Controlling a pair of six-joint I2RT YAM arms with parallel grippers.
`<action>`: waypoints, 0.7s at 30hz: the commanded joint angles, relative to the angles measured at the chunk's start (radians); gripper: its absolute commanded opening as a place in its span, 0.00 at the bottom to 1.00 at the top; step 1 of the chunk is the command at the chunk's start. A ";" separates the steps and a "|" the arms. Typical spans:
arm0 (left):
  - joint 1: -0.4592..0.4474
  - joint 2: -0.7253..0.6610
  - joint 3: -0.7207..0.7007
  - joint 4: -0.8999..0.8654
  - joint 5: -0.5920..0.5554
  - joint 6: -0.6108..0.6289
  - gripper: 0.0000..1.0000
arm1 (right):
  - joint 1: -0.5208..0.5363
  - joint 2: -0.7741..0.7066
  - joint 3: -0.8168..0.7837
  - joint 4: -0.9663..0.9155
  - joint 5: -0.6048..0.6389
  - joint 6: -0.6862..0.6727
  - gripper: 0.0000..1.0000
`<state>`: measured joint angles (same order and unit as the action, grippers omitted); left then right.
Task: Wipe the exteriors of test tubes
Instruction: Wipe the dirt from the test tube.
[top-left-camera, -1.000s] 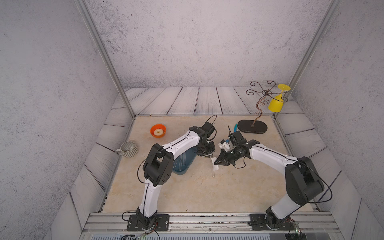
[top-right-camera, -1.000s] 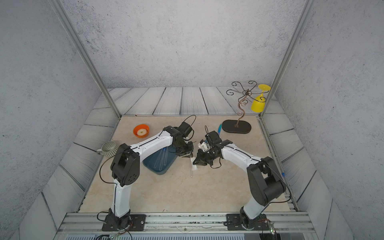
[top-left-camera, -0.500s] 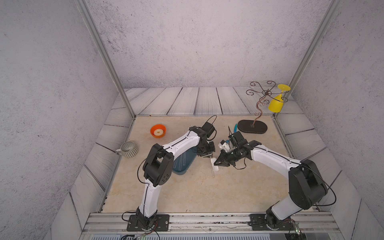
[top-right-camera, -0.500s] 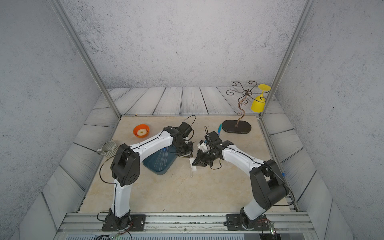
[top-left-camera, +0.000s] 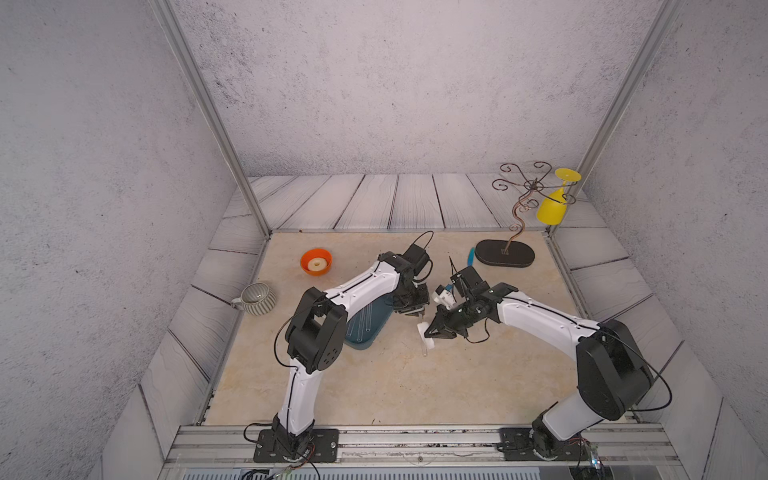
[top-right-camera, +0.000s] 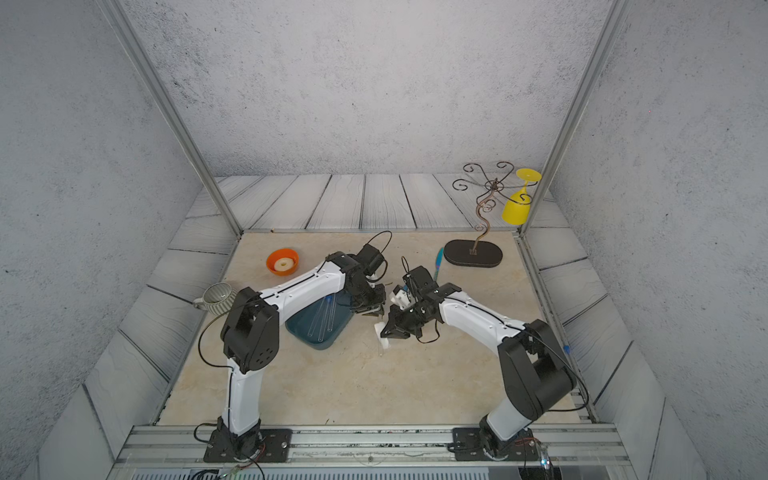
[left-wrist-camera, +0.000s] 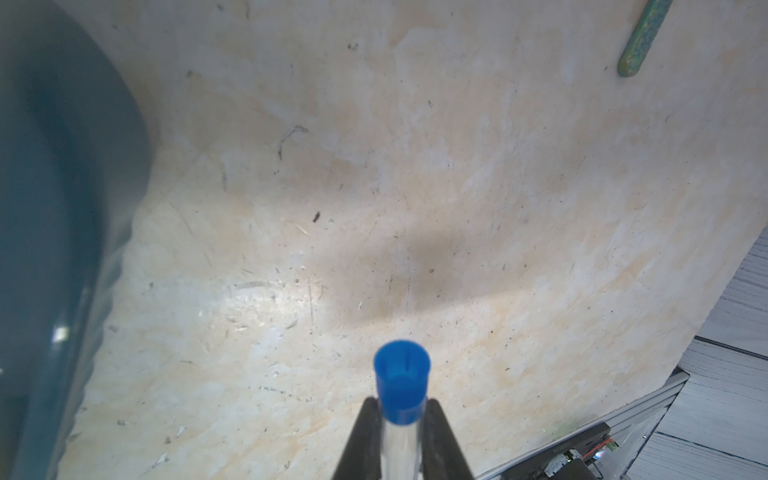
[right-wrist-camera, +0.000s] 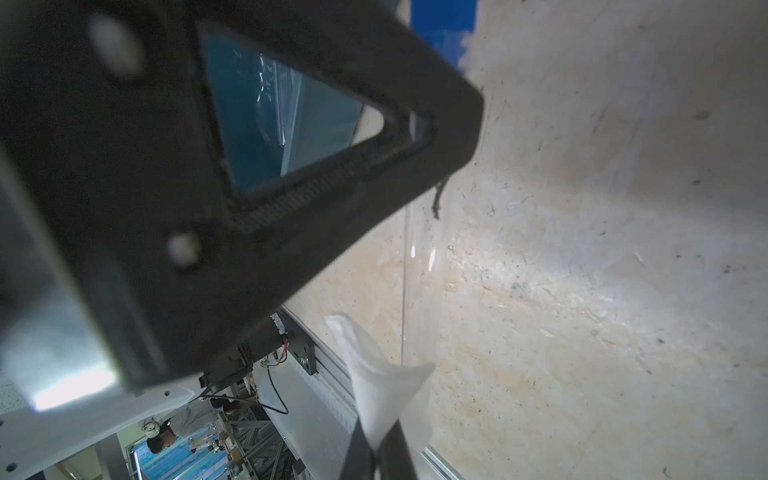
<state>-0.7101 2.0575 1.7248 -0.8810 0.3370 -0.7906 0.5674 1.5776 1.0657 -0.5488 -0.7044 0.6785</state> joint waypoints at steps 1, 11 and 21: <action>-0.002 -0.042 0.010 -0.029 -0.015 0.019 0.12 | 0.010 -0.078 0.004 -0.008 0.008 0.024 0.02; -0.002 -0.036 0.042 -0.051 -0.010 0.031 0.09 | 0.026 -0.080 0.001 -0.037 0.042 -0.004 0.03; -0.002 -0.075 0.035 -0.074 -0.013 0.039 0.09 | -0.014 0.090 0.120 -0.096 0.104 -0.113 0.02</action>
<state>-0.7101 2.0350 1.7458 -0.9222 0.3328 -0.7662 0.5701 1.6531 1.1419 -0.5999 -0.6395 0.6182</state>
